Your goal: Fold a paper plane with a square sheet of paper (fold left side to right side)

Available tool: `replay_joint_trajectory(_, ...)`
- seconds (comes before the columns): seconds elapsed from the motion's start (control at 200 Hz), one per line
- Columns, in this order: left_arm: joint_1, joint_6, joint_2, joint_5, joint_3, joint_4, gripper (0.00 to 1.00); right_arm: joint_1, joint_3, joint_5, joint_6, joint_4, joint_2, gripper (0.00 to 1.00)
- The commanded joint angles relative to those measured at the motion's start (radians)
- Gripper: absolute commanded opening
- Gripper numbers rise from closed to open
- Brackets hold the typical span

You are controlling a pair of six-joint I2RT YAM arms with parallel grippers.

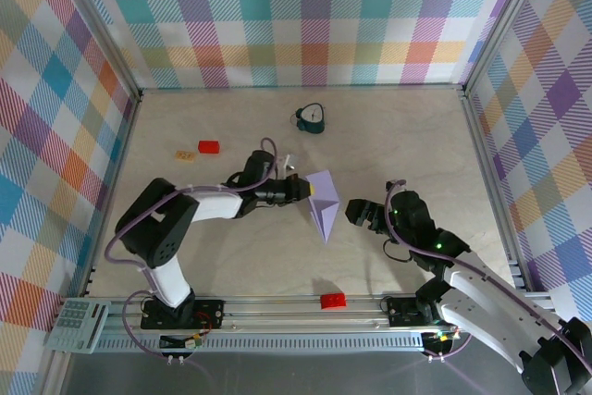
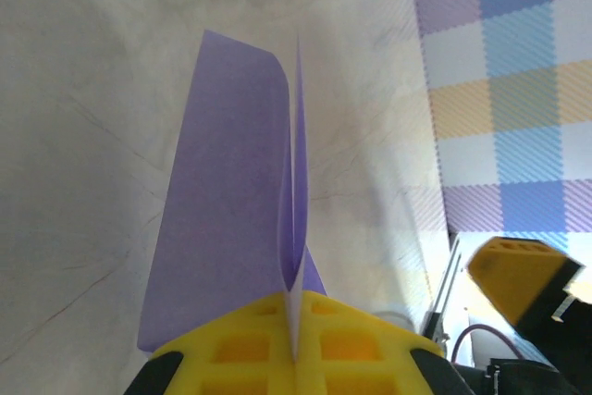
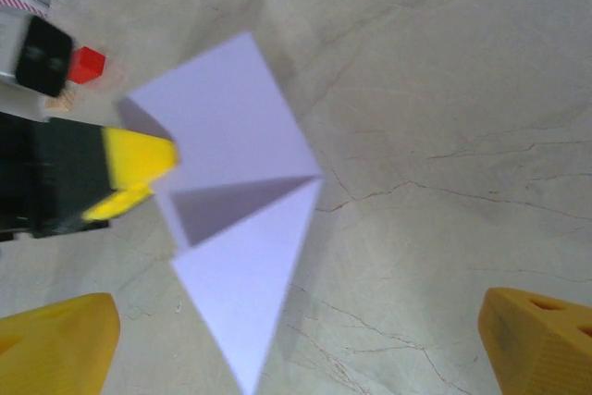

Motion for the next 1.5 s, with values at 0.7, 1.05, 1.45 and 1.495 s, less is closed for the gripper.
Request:
replay_joint_trajectory(0.7, 0.194, 0.26, -0.401, 0.465, -0.146, -0.073, 0.0, -0.033, 0.125, -0.761, -0.062, 0.538, 0.393, 0.96)
replay_joint_trajectory(1.05, 0.194, 0.258, -0.388, 0.479, -0.146, -0.077, 0.0, -0.033, 0.225, -0.829, -0.087, 0.563, 0.492, 0.74)
replay_joint_trajectory(1.45, 0.194, 0.273, -0.381, 0.476, -0.143, -0.101, 0.0, -0.036, 0.344, -0.801, -0.184, 0.444, 0.547, 0.55)
replay_joint_trajectory(1.495, 0.194, 0.273, -0.383, 0.477, -0.143, -0.101, 0.0, -0.037, 0.354, -0.799, -0.19, 0.435, 0.554, 0.53)
